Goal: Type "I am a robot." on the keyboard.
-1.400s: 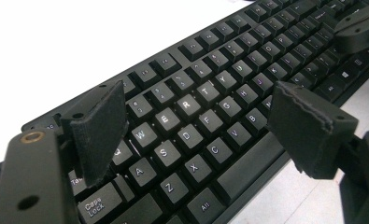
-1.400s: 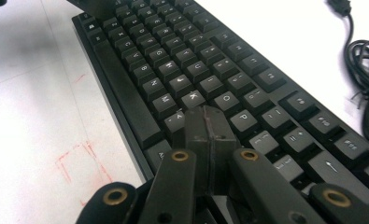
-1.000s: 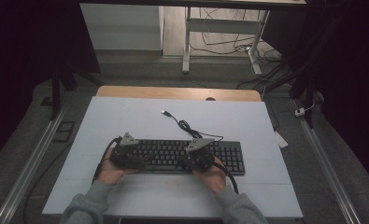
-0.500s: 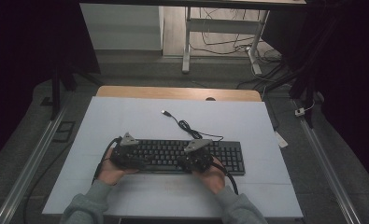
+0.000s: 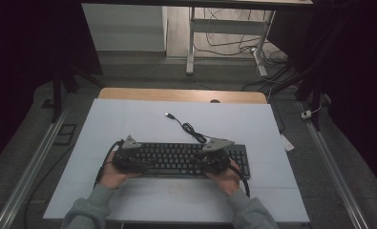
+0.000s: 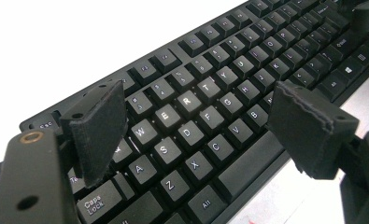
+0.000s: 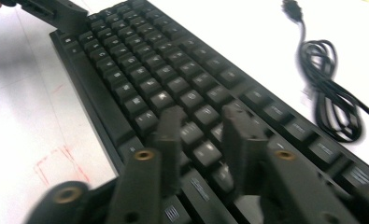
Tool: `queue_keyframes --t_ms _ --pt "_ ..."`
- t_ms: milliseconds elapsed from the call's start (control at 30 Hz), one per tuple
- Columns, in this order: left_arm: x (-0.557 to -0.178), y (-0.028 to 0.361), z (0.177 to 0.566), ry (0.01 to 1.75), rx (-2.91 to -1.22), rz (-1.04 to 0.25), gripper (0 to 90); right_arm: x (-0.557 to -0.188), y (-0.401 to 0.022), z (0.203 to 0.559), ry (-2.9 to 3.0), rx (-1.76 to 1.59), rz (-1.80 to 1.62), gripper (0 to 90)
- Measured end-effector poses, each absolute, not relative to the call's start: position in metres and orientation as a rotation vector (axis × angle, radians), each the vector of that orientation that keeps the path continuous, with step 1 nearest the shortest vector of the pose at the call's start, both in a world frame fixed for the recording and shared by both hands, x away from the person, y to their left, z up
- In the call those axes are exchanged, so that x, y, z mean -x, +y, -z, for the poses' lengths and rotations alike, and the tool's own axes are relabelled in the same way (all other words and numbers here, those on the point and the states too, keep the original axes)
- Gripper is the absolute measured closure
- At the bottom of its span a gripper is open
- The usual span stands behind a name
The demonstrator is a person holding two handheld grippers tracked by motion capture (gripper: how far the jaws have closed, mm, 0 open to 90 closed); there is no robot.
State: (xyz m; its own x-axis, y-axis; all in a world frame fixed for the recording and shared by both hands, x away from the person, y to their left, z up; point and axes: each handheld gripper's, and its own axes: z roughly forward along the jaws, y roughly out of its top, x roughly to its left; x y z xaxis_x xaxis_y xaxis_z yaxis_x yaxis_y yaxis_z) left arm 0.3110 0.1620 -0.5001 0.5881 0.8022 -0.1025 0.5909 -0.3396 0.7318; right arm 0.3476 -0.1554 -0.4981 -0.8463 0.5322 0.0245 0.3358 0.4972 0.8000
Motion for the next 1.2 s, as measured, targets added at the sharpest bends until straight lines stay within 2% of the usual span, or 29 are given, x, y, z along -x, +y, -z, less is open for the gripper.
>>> queue_keyframes --t_ms 167,333,800,1200 --pt "-0.311 0.163 0.500 1.108 -2.056 -0.358 19.6 -0.346 -0.171 0.497 2.483 -0.749 -1.248 52.0" --pt "-0.311 0.163 0.500 1.110 -2.054 -0.350 19.4 -0.347 -0.184 0.497 2.462 -0.767 -1.242 46.6" --pt "-0.305 0.167 0.499 1.119 -2.027 -0.339 19.3 -0.341 -0.204 0.493 2.426 -0.777 -1.264 44.4" --pt "-0.281 0.190 0.499 1.134 -1.980 -0.365 19.5 -0.324 -0.248 0.492 2.373 -0.836 -1.250 43.6"
